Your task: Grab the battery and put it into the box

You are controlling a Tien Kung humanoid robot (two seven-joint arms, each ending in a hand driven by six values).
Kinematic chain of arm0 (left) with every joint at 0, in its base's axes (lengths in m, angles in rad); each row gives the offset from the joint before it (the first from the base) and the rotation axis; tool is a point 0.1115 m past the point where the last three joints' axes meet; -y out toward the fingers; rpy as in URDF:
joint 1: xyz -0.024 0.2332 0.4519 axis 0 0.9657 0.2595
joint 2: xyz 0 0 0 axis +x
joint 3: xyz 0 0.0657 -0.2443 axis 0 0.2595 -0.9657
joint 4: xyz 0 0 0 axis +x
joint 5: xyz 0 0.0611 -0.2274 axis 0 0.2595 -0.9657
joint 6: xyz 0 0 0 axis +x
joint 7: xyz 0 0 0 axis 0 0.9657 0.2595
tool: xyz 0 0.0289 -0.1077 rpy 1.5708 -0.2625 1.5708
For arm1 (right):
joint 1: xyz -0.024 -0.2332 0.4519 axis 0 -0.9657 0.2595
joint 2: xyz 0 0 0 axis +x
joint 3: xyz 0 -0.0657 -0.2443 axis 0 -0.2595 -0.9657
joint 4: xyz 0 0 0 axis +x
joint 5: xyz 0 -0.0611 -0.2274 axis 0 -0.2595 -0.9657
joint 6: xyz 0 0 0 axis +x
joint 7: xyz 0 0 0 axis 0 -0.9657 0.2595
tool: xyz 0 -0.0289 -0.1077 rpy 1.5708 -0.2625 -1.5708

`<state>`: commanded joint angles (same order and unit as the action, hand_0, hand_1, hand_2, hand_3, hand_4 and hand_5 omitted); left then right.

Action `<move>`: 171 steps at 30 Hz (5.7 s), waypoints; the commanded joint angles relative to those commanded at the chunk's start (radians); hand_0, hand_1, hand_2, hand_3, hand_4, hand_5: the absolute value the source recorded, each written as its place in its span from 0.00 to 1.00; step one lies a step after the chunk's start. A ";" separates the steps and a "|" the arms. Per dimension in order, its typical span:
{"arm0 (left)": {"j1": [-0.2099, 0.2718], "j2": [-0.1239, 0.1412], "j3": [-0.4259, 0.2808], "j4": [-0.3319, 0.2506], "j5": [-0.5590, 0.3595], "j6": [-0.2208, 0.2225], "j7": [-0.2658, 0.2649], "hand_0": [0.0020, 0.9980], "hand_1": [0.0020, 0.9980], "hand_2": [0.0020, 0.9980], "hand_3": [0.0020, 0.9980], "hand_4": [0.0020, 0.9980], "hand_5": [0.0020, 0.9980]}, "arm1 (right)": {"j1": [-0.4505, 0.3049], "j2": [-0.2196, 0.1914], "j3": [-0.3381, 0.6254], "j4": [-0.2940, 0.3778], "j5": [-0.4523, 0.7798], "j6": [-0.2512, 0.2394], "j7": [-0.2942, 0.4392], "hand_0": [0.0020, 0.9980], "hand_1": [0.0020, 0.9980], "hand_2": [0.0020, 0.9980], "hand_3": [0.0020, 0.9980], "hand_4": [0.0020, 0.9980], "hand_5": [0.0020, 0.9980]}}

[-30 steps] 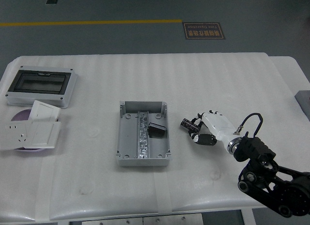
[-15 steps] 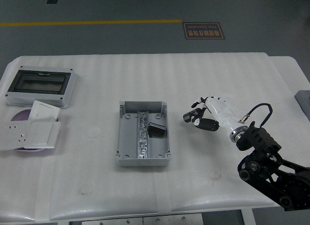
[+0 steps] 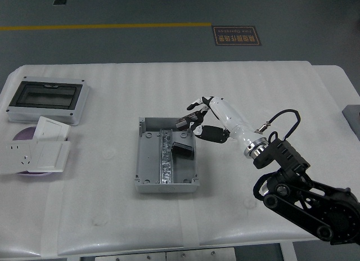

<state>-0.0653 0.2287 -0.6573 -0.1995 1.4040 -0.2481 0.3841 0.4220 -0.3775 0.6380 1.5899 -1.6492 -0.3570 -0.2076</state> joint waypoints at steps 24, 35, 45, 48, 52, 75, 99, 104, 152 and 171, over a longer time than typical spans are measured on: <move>0.003 -0.002 -0.032 -0.001 0.017 -0.020 0.045 0.64 0.54 0.54 0.59 0.43 0.00 | 0.021 0.031 -0.043 -0.108 -0.007 0.068 0.003 1.00 1.00 1.00 1.00 0.74 0.41; 0.006 -0.004 -0.033 -0.001 0.020 -0.021 0.046 0.64 0.54 0.54 0.58 0.42 0.00 | -0.064 -0.030 0.221 -0.194 0.057 0.021 0.044 1.00 1.00 1.00 1.00 0.80 0.41; 0.002 -0.002 -0.035 -0.002 0.024 -0.023 0.050 0.64 0.54 0.54 0.58 0.42 0.00 | -0.126 -0.042 0.445 -0.298 0.016 -0.022 0.038 1.00 0.93 0.93 1.00 0.81 0.43; -0.001 -0.001 -0.034 -0.003 0.025 -0.023 0.050 0.64 0.54 0.54 0.58 0.42 0.00 | -0.142 -0.039 0.476 -0.310 -0.014 -0.025 0.030 1.00 0.93 0.93 1.00 0.81 0.43; -0.003 0.002 -0.032 -0.003 0.025 -0.023 0.050 0.64 0.54 0.54 0.58 0.42 0.00 | -0.157 -0.042 0.498 -0.313 -0.046 -0.025 0.022 1.00 0.87 0.89 0.97 0.81 0.43; -0.022 0.001 -0.010 0.003 0.039 -0.023 0.048 0.64 0.54 0.54 0.58 0.43 0.00 | -0.232 -0.067 0.638 -0.252 -0.142 -0.038 0.016 1.00 0.81 0.81 0.94 0.78 0.42; -0.013 -0.006 -0.079 0.019 0.086 -0.015 0.071 0.65 0.58 0.55 0.59 0.46 0.00 | -0.265 -0.061 0.678 -0.244 -0.201 -0.027 -0.009 1.00 0.80 0.80 0.94 0.74 0.39; -0.007 -0.003 -0.088 0.019 0.085 -0.012 0.072 0.65 0.58 0.55 0.59 0.47 0.00 | -0.263 -0.054 0.681 -0.247 -0.111 -0.027 0.019 1.00 0.80 0.80 0.93 0.74 0.39; -0.001 0.001 -0.128 0.015 0.047 0.004 0.069 0.64 0.61 0.56 0.60 0.53 0.00 | -0.205 -0.049 0.604 -0.246 -0.304 -0.016 -0.023 1.00 0.83 0.86 0.89 0.70 0.37; 0.000 0.024 -0.166 0.010 0.119 -0.017 0.086 0.64 0.61 0.56 0.60 0.55 0.01 | -0.195 -0.034 0.579 -0.264 -0.367 0.036 -0.076 1.00 0.84 0.86 0.90 0.71 0.40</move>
<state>-0.0652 0.2530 -0.8237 -0.1893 1.5228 -0.2647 0.4697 0.2268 -0.4117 1.2175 1.3260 -2.0162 -0.3206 -0.2834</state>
